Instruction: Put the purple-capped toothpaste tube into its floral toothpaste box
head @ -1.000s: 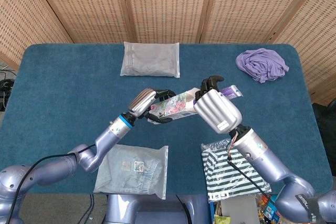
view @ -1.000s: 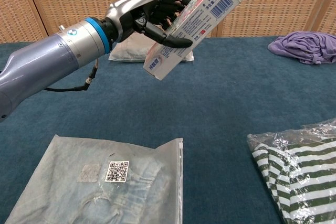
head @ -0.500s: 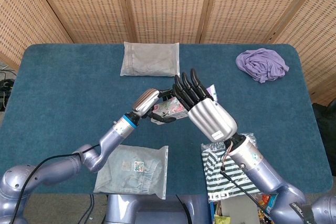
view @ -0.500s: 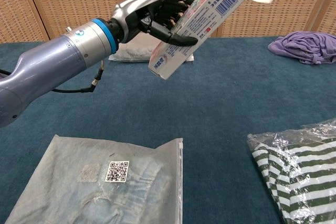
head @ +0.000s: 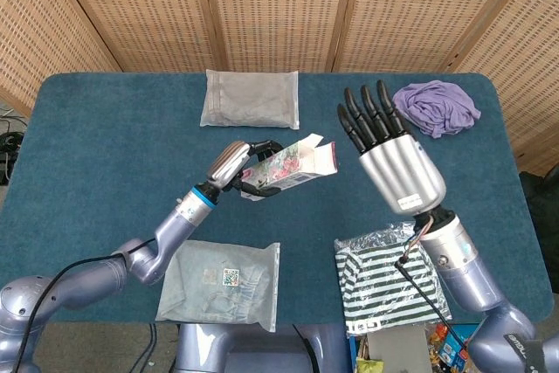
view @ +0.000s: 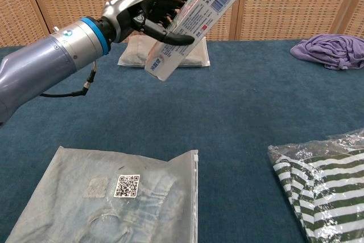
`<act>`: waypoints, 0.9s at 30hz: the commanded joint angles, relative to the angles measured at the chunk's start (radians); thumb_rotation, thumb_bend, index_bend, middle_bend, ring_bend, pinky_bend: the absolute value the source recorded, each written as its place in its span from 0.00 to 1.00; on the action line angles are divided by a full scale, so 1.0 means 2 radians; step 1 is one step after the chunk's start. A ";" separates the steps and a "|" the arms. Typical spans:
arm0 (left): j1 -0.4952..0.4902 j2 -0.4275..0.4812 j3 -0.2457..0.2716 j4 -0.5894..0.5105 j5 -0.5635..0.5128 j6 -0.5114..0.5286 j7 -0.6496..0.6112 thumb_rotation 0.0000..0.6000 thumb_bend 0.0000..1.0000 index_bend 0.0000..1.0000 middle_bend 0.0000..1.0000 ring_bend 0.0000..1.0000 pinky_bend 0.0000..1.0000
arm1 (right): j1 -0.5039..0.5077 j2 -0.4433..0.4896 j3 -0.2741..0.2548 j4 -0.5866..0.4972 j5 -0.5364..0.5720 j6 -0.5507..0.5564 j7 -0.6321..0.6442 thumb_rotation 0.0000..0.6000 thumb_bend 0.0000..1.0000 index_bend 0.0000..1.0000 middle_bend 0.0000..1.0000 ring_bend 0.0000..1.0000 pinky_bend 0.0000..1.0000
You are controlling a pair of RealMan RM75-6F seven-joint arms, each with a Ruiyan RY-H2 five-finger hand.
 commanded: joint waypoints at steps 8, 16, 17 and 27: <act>0.041 0.094 0.079 0.007 0.038 -0.020 0.080 1.00 0.25 0.55 0.52 0.48 0.51 | -0.084 0.019 -0.031 0.122 -0.008 -0.039 0.315 1.00 0.00 0.00 0.00 0.00 0.00; 0.066 0.105 0.104 0.009 0.033 -0.036 0.109 1.00 0.25 0.55 0.52 0.48 0.51 | -0.114 -0.046 -0.057 0.233 -0.050 -0.030 0.437 1.00 0.00 0.00 0.00 0.00 0.00; 0.070 0.102 0.108 0.013 0.034 -0.037 0.112 1.00 0.25 0.55 0.52 0.48 0.51 | -0.119 -0.057 -0.061 0.245 -0.054 -0.029 0.451 1.00 0.00 0.00 0.00 0.00 0.00; 0.088 0.070 0.127 0.044 0.026 -0.072 0.146 1.00 0.25 0.53 0.42 0.34 0.41 | -0.164 -0.140 -0.087 0.332 -0.091 0.009 0.557 1.00 0.00 0.00 0.00 0.00 0.00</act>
